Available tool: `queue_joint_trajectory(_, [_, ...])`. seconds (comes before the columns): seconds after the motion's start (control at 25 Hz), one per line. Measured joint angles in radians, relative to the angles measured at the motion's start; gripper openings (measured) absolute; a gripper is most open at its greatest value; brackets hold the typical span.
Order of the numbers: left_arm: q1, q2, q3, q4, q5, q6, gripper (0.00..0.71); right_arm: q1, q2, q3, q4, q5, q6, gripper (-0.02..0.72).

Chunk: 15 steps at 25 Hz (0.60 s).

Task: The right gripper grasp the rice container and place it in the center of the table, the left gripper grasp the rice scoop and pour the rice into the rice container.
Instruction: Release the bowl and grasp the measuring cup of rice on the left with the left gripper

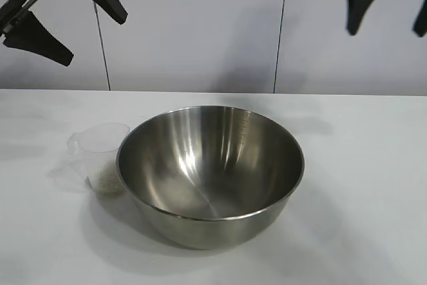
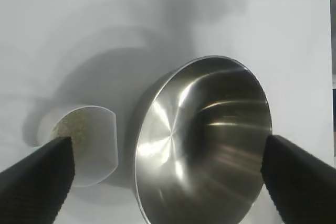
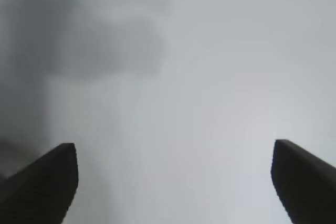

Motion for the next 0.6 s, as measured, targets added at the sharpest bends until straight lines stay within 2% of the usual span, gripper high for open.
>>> queue_joint_trajectory(0.08, [0.0,0.0,0.0,0.0,-0.003,0.005,0.694,-0.084,-0.025,0.008,0.041,0.008,-0.021,0.692])
queue_joint_trajectory(0.16, [0.0,0.0,0.0,0.0,-0.004,0.006,0.694,-0.147,-0.078,0.034,0.113,0.011,-0.049,0.682])
queue_joint_trajectory(0.28, [0.0,0.0,0.0,0.0,-0.006,0.006,0.694,-0.193,-0.233,0.125,0.174,0.01,-0.086,0.673])
queue_joint_trajectory(0.36, [0.0,0.0,0.0,0.0,-0.019,0.007,0.694,-0.193,-0.397,0.23,0.188,0.003,-0.106,0.672])
queue_joint_trajectory(0.52, [0.0,0.0,0.0,0.0,-0.029,0.008,0.694,-0.1,-0.781,0.493,0.219,-0.136,-0.166,0.671])
queue_joint_trajectory(0.6, [0.0,0.0,0.0,0.0,-0.03,0.013,0.694,-0.04,-0.964,0.623,0.231,-0.176,-0.18,0.671])
